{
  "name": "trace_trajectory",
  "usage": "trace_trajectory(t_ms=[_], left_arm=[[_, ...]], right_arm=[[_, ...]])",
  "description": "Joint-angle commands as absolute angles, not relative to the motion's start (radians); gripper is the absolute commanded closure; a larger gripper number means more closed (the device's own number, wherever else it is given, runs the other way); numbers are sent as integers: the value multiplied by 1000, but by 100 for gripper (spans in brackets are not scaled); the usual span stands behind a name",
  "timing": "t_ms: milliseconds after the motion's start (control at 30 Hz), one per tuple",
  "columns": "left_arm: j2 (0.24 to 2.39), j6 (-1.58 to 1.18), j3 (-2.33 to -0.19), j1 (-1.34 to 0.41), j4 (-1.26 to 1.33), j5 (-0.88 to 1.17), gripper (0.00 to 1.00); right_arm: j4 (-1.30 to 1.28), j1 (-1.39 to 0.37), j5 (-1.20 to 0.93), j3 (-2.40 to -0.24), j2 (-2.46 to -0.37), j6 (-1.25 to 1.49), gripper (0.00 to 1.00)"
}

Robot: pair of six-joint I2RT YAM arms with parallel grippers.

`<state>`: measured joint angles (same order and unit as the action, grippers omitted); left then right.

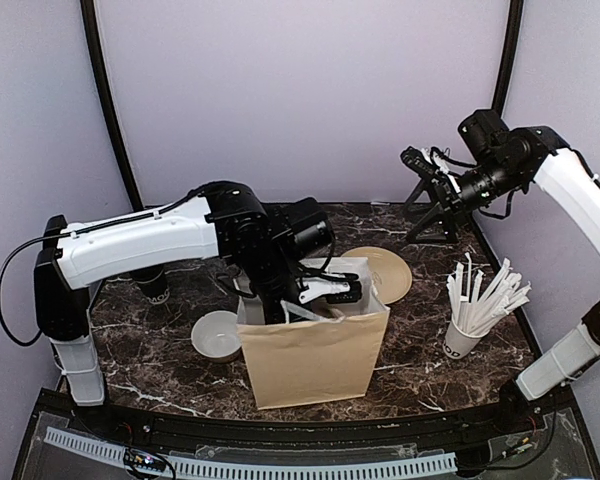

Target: Pack the takeout coffee

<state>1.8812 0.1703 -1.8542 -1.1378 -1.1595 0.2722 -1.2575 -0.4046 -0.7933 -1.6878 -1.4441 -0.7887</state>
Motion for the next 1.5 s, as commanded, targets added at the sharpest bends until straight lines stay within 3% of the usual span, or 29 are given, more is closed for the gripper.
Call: trace_trajectory(t_ms=[0,333,900,1233,1267,1333,1467], left_arm=[[1853,184,-1888,-1156,-1187,276,69],[1801,149,-1846,-1161,-1174,374,67],[2013,166,-1830,-1161,-1197,260,67],[1926,155,-1913,-1161,-1189,175,38],[1900,154,-1922,-1161,-1188,176,15],[1867,156,-1950,-1161,-1181,181,5],[1820,163,-2006,-1161,-1163,156,2]], right_arm=[[-1249,-402,-828,-1692,-1461,-798,23],[-1265,-427,-821,-1708,-1485,-806,24],[-1241,-459,-782,-1678,-1469,-786,24],[-1249,-461,-796,-1681,-1466,-786,23],[-1251,-462,-797,-1681,-1466,-788,23],[-1253,-462,-798,-1682,-1467,-788,23],[-1258,-462,-804,-1688,-1475,-791,23]])
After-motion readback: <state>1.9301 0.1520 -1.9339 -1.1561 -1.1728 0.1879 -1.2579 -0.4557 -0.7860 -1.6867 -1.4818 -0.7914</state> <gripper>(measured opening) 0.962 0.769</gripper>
